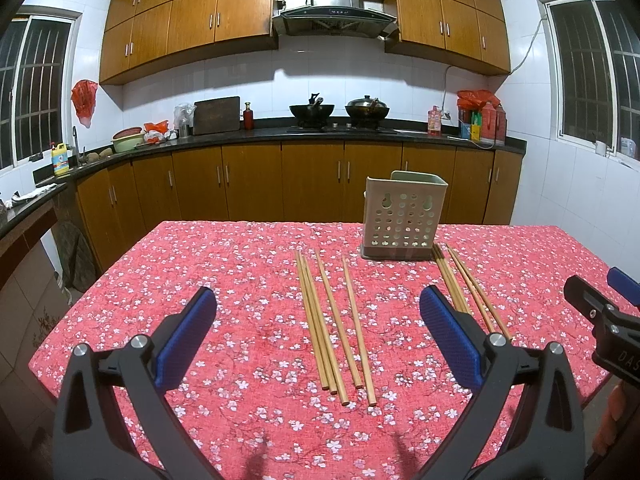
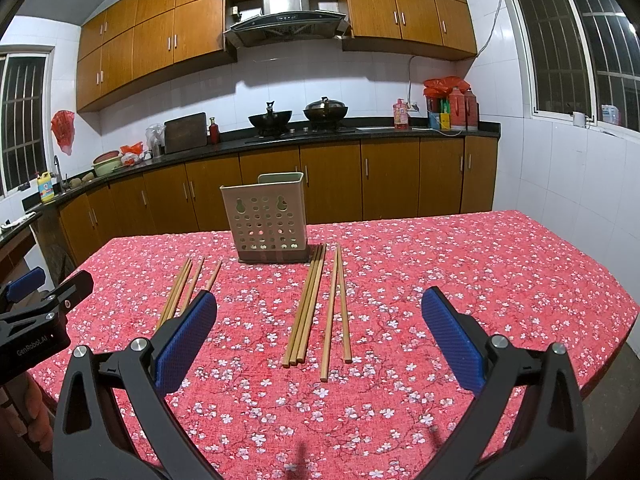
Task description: Organize utensils
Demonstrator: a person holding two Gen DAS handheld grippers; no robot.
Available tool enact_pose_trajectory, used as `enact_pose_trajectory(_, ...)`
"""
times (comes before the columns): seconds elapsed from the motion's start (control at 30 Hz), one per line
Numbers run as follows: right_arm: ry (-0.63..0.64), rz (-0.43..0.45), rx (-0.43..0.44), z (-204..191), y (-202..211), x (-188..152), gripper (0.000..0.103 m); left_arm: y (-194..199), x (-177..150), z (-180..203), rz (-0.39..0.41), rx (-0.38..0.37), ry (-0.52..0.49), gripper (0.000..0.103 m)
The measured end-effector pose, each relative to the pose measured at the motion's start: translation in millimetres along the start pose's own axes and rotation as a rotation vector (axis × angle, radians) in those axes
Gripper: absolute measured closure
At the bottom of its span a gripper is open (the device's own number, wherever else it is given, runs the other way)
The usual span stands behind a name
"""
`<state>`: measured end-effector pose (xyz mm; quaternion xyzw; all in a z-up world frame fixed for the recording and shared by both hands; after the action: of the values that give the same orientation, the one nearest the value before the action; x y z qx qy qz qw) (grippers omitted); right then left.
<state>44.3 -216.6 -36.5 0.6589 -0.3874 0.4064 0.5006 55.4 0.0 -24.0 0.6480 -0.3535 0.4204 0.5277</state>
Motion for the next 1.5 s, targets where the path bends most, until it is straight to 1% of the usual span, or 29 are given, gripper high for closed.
enact_pose_trajectory(0.9, -0.002, -0.003, 0.0, -5.0, -0.9, 1.1, 0.002, -2.2, -7.2, 2.8, -0.008, -0.001, 0.002, 0.004)
enact_pose_trajectory(0.93, -0.002, -0.004, -0.001, -5.2, -1.0, 1.2, 0.002, -3.9, -9.9, 2.3, -0.009, 0.0, 0.003, 0.004)
enact_pose_trajectory(0.97, -0.001, -0.006, 0.0, -4.9, -1.4, -0.9, 0.002, -20.4, -18.5, 7.3, -0.013, 0.001, 0.003, 0.004)
enact_pose_trajectory(1.1, -0.017, -0.048, 0.006, 1.7, -16.2, -8.0, 0.002, -29.6, -21.8, 5.4, -0.055, 0.015, 0.015, 0.004)
enact_pose_trajectory(1.27, -0.065, -0.163, -0.007, 20.5, -48.2, -18.1, 0.002, -60.2, -27.7, -5.3, -0.171, 0.052, 0.022, 0.004)
enact_pose_trajectory(1.33, -0.092, -0.196, -0.009, 28.1, -58.3, -20.6, 0.007, -70.3, -28.7, -10.9, -0.208, 0.06, 0.033, 0.004)
enact_pose_trajectory(1.37, -0.11, -0.214, -0.02, 34.2, -65.5, -22.2, 0.011, -74.4, -29.2, -14.0, -0.221, 0.064, 0.038, 0.004)
enact_pose_trajectory(1.43, -0.126, -0.24, -0.038, 44.0, -75.4, -21.8, 0.025, -82.4, -29.8, -19.6, -0.243, 0.06, 0.049, 0.004)
enact_pose_trajectory(1.47, -0.135, -0.26, -0.053, 50.5, -82.5, -22.5, 0.029, -87.4, -31.0, -20.9, -0.257, 0.058, 0.051, 0.004)
enact_pose_trajectory(1.5, -0.146, -0.279, -0.063, 56.4, -90.1, -23.7, 0.037, -90.1, -31.5, -21.3, -0.264, 0.058, 0.051, 0.004)
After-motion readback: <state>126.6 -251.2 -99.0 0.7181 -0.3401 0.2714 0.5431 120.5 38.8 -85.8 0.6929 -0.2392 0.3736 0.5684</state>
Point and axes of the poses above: each gripper's, at about its wrist camera, not at the fingertips, and y roughly against the way its jaws point, z to its right, x to its top, the point moved 6 cm from there along -y, roughly the way its jaws point, and after that the axes turned 11 degrees about x, right-handed, at the moved point
